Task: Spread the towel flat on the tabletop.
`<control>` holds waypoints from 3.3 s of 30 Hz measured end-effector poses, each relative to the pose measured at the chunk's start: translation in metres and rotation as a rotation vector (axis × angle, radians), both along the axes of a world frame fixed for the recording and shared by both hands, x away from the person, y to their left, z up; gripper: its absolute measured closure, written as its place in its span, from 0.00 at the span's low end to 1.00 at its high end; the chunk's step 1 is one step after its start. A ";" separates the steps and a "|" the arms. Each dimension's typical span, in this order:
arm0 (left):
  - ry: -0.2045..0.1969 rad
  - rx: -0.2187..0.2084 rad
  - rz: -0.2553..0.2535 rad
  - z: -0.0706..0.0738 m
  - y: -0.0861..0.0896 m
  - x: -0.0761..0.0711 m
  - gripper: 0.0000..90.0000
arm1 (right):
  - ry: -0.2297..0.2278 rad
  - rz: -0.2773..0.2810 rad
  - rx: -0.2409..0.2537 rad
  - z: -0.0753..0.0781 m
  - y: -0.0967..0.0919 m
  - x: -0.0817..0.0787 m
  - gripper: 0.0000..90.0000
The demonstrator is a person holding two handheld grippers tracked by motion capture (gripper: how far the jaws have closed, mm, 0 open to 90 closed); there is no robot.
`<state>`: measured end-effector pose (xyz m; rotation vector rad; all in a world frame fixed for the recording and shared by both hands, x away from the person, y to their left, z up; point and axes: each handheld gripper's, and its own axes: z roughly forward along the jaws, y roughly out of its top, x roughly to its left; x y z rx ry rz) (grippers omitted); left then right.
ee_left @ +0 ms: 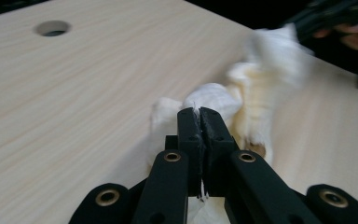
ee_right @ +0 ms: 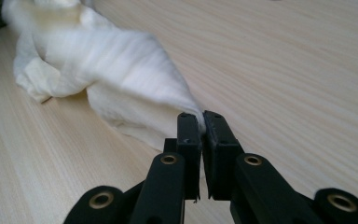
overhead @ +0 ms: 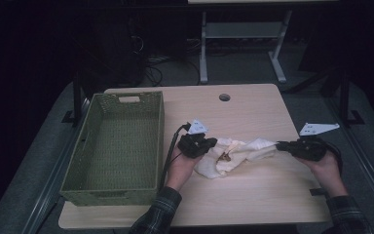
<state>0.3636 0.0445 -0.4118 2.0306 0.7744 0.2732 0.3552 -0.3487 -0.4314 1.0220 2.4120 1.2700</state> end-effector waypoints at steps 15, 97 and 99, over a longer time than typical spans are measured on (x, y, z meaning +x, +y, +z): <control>0.022 0.013 -0.166 -0.003 -0.030 -0.022 0.68 | 0.029 -0.002 -0.032 -0.011 -0.001 0.003 0.95; 0.170 0.126 -0.155 -0.029 -0.012 -0.052 0.97 | 0.097 0.164 0.008 -0.030 0.112 0.083 0.77; 0.166 0.125 -0.157 -0.028 -0.013 -0.052 0.97 | 0.102 0.163 -0.013 -0.034 0.120 0.088 0.75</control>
